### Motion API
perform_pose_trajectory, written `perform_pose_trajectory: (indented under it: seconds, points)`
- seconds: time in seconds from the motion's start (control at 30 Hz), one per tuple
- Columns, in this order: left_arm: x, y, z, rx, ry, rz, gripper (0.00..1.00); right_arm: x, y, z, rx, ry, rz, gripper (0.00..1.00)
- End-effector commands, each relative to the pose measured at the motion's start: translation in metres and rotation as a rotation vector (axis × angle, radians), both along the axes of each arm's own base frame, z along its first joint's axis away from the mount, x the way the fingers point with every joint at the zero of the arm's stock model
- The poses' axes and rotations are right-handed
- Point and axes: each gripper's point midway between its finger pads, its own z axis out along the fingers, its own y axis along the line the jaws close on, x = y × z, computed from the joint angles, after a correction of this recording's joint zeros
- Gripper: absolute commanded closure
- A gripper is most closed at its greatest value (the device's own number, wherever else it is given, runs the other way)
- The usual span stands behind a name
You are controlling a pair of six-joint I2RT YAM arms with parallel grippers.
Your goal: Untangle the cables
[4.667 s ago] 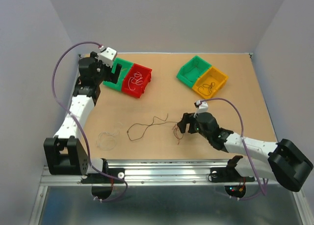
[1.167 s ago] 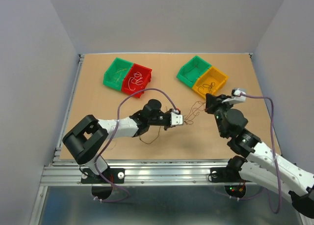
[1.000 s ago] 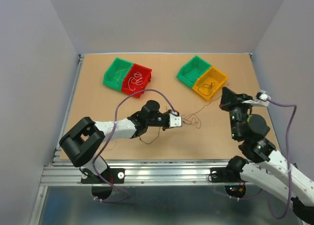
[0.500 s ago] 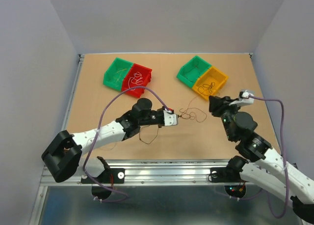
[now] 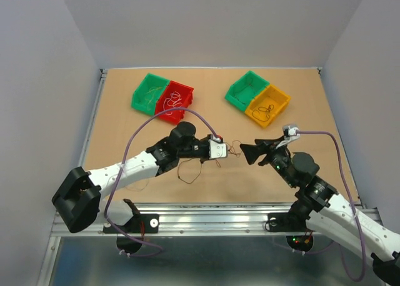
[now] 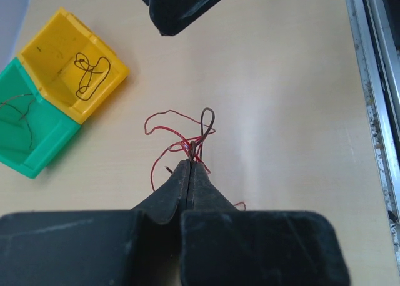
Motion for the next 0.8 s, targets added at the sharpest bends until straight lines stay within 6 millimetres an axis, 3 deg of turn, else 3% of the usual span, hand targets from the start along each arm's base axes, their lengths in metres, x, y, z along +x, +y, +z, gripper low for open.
perform_pose_trajectory:
  seconds: [0.0, 0.17, 0.37, 0.77]
  points:
    - [-0.007, -0.004, 0.029, -0.059, -0.042, -0.051, 1.0, -0.005, 0.024, 0.004, 0.001, -0.049, 0.122, 0.22]
    - [-0.019, -0.001, 0.03, -0.02, -0.039, -0.115, 1.0, 0.001, 0.034, -0.011, -0.089, -0.06, 0.16, 0.28]
    - [-0.029, 0.003, 0.029, 0.001, -0.032, -0.165, 1.0, 0.004, 0.043, -0.031, -0.155, -0.054, 0.2, 0.28]
    - [-0.024, 0.005, 0.031, 0.02, -0.033, -0.143, 1.0, 0.001, 0.041, -0.042, -0.155, -0.077, 0.205, 0.33]
